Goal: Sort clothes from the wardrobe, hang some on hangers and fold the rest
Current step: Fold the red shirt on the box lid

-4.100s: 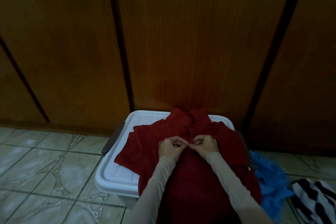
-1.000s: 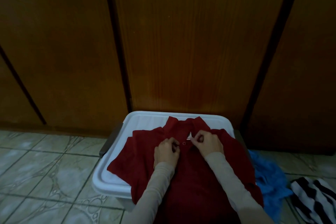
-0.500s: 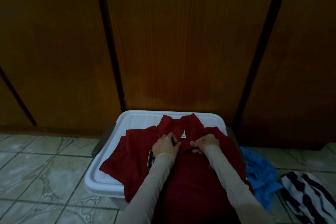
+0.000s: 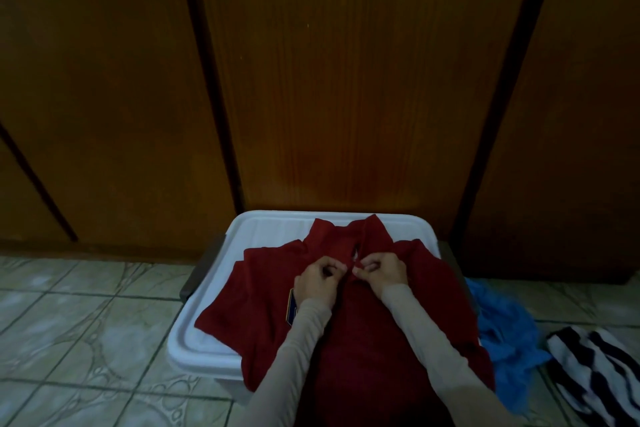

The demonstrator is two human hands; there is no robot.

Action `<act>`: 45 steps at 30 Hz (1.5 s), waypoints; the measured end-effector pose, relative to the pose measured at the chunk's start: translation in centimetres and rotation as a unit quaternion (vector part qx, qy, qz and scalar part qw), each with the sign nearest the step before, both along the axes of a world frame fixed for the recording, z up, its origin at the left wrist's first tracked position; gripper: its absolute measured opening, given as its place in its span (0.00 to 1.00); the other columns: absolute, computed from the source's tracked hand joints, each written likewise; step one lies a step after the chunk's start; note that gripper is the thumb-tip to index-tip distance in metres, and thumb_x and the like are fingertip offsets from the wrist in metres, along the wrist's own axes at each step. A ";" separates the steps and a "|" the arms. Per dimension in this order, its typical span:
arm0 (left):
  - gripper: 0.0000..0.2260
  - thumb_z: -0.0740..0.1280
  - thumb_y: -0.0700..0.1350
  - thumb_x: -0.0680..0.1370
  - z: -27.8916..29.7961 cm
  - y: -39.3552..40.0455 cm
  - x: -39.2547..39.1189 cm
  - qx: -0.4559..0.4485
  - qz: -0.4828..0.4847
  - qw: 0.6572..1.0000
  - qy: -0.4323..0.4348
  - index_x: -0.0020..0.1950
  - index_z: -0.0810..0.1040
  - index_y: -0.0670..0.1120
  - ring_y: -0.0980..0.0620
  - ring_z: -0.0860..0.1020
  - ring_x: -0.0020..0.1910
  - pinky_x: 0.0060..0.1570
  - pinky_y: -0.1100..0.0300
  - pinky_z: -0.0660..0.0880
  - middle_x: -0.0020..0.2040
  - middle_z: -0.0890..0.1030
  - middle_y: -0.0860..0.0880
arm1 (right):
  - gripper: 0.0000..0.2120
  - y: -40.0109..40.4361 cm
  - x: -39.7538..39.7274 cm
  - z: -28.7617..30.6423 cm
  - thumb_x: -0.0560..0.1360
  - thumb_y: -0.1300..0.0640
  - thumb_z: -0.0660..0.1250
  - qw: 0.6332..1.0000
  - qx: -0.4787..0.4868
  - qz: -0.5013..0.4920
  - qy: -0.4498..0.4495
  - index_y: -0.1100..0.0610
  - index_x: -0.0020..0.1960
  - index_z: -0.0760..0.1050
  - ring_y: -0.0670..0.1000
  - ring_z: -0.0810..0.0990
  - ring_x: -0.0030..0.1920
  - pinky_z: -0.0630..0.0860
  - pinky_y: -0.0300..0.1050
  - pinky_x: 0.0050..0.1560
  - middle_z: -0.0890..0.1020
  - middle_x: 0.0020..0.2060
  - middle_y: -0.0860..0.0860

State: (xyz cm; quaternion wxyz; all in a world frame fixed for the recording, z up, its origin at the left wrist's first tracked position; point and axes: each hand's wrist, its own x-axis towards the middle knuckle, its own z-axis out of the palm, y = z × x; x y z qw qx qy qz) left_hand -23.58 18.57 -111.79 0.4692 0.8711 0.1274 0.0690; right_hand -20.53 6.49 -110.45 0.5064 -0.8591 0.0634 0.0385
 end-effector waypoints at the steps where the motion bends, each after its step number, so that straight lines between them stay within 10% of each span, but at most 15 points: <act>1: 0.11 0.68 0.48 0.75 0.0 0.0 0.0 -0.003 -0.001 1.000 -0.002 0.33 0.73 0.59 0.54 0.78 0.47 0.55 0.57 0.69 0.40 0.79 0.57 | 0.09 0.1 0.0 -0.1 0.70 0.64 0.73 1.000 -0.005 0.002 -0.006 0.64 0.49 0.79 0.41 0.70 0.31 0.67 0.34 0.42 0.73 0.29 0.47; 8: 0.08 0.69 0.47 0.74 0.0 0.1 0.1 -0.010 0.001 1.000 -0.013 0.36 0.76 0.58 0.58 0.77 0.42 0.41 0.65 0.66 0.40 0.80 0.57 | 0.08 0.3 -0.1 -0.2 0.68 0.64 0.74 0.999 -0.023 0.009 -0.028 0.63 0.47 0.80 0.45 0.74 0.36 0.69 0.35 0.41 0.74 0.30 0.47; 35: 0.07 0.71 0.56 0.71 -0.3 0.3 0.4 -0.056 0.000 0.997 -0.044 0.39 0.81 0.54 0.59 0.78 0.41 0.40 0.66 0.70 0.39 0.81 0.56 | 0.14 -0.3 0.0 -0.5 0.70 0.62 0.72 0.996 -0.001 0.064 -0.057 0.49 0.31 0.75 0.44 0.75 0.31 0.72 0.33 0.34 0.78 0.29 0.47; 45: 0.10 0.71 0.45 0.73 -1.0 0.2 0.8 -0.037 0.017 0.997 -0.066 0.34 0.77 0.57 0.61 0.75 0.34 0.37 0.66 0.70 0.33 0.78 0.56 | 0.12 0.1 0.0 -0.4 0.69 0.60 0.74 0.997 0.019 0.055 -0.052 0.50 0.31 0.76 0.43 0.76 0.35 0.72 0.32 0.36 0.78 0.30 0.46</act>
